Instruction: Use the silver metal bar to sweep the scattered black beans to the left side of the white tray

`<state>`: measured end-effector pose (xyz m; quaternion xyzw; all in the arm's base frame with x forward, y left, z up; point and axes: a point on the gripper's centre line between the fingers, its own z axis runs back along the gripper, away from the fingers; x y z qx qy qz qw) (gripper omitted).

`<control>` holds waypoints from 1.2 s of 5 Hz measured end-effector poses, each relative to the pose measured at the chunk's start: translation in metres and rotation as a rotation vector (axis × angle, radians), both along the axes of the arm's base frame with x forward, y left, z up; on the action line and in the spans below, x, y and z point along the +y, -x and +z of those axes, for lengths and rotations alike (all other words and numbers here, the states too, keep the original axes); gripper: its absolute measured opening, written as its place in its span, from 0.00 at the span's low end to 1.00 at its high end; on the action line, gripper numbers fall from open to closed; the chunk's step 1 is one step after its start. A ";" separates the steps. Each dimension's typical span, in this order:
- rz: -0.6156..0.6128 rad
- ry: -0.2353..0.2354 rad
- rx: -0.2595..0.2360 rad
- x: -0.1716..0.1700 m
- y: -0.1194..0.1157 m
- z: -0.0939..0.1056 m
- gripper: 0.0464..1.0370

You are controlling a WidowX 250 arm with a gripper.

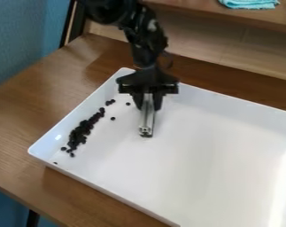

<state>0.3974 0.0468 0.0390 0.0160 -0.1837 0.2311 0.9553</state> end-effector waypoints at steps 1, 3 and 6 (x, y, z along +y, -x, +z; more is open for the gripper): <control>0.001 0.000 0.017 0.006 0.000 -0.001 0.35; -0.051 -0.074 0.068 0.042 0.023 0.011 0.35; -0.244 -0.311 0.063 0.010 0.006 0.021 0.95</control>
